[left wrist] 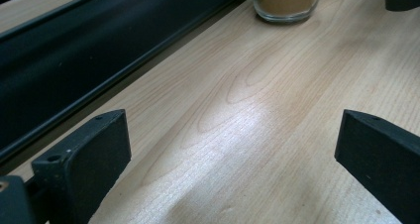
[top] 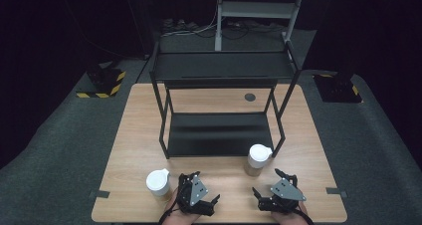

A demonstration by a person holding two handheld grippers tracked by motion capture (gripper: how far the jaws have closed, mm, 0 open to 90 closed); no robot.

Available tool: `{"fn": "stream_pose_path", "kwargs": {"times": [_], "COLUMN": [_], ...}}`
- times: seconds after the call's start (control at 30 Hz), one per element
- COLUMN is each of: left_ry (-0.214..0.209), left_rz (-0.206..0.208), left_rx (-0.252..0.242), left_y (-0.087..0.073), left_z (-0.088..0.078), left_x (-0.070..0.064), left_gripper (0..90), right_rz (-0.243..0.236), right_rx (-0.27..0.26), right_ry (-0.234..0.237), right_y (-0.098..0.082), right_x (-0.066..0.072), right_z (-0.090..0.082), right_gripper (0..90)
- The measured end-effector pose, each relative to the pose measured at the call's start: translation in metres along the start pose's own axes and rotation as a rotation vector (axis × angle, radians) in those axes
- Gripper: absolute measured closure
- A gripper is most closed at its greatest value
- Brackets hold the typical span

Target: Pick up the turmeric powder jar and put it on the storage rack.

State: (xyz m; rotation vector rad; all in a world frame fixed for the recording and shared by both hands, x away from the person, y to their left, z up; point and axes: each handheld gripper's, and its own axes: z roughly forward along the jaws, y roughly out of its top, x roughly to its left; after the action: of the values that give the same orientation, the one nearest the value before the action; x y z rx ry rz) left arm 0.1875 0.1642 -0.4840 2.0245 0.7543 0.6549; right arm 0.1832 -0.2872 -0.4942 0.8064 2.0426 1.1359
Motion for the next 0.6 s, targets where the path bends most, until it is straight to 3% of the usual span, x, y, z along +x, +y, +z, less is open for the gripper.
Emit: {"fn": "stream_pose_path", "kwargs": {"times": [0.2,0.6], "left_ry": [0.009,0.004], "left_rz": [0.015,-0.006], "left_rx": [0.004,0.002], "left_y": [0.0008,0.0004], "left_z": [0.0003,0.0003], "left_x": [-0.0029,0.0002], "left_gripper": [1.1,0.7], "right_rz": [0.010,0.012], "right_rx": [-0.002,-0.003], "right_ry": [0.003,0.010], "right_y": [-0.0005,-0.0006], "right_x": [-0.0016,-0.0030], "right_z": [-0.0002,-0.0001], "right_gripper": [0.0,0.0]}}
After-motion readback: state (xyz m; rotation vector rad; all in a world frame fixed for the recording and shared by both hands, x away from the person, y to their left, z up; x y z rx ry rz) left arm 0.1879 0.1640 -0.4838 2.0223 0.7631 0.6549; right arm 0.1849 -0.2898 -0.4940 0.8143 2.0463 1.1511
